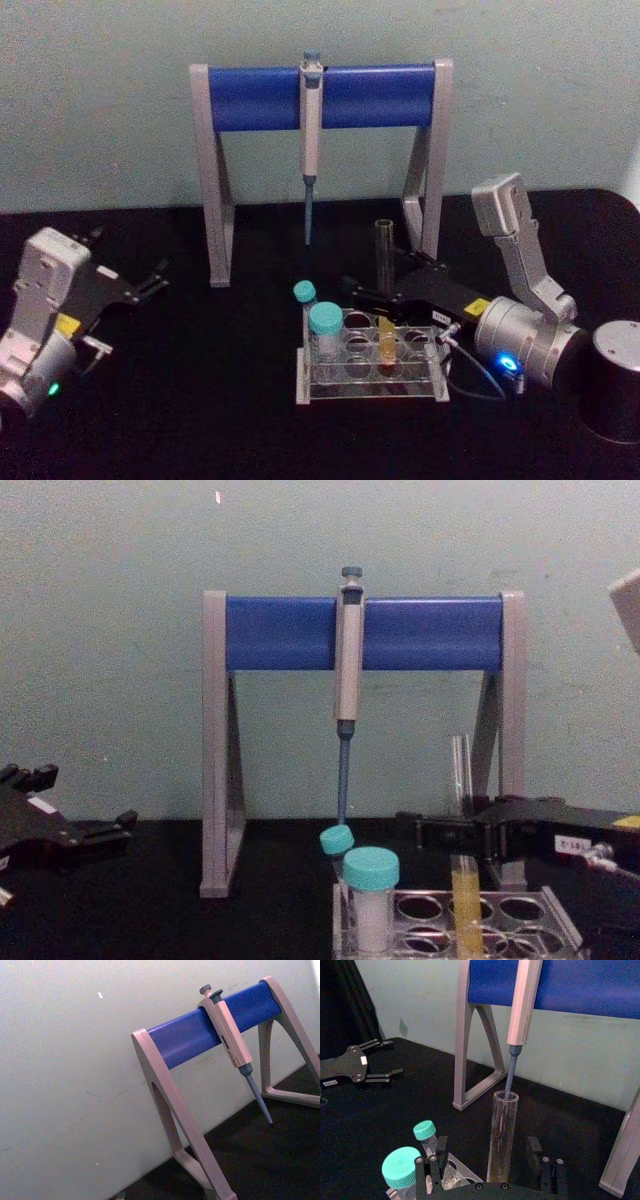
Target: Pick up the test tube from the test tube rack, shake it, then place it back into the test tube rack.
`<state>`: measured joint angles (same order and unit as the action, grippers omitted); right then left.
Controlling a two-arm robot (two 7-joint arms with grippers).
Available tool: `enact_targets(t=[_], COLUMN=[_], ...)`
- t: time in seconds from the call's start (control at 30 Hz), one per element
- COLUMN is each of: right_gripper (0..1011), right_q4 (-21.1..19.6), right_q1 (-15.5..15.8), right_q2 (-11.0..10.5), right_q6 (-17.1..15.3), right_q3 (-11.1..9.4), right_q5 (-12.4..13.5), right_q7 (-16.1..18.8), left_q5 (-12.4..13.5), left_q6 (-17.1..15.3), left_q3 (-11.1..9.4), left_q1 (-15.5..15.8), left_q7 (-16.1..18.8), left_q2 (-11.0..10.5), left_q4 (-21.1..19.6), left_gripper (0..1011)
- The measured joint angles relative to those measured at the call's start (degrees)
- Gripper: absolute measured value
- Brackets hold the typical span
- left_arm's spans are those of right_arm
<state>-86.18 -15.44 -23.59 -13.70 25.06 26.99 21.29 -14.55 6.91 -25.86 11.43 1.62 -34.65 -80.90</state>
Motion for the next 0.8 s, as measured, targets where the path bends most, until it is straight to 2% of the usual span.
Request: enact_targets(t=[0.4,0.63,0.67,0.8], right_gripper=[994,838,785,686], right_q4=[-0.1,-0.2,-0.2,-0.2], right_q1=[0.1,0.1,0.1,0.2], right_q2=[-0.1,-0.2,-0.2,-0.2], right_q6=[0.0,0.1,0.1,0.1], right_q3=[0.0,-0.1,-0.1,-0.1], right_q5=[0.0,0.0,0.0,0.0], right_q7=[0.0,0.0,0.0,0.0], left_q5=[0.0,0.0,0.0,0.0], left_q6=[0.0,0.0,0.0,0.0], left_q3=[0.0,0.0,0.0,0.0], left_q1=[0.0,0.0,0.0,0.0], left_q7=[0.0,0.0,0.0,0.0], left_q2=[0.0,0.0,0.0,0.0], left_q4=[0.0,0.0,0.0,0.0], left_gripper=[1010,1010,1010,1010])
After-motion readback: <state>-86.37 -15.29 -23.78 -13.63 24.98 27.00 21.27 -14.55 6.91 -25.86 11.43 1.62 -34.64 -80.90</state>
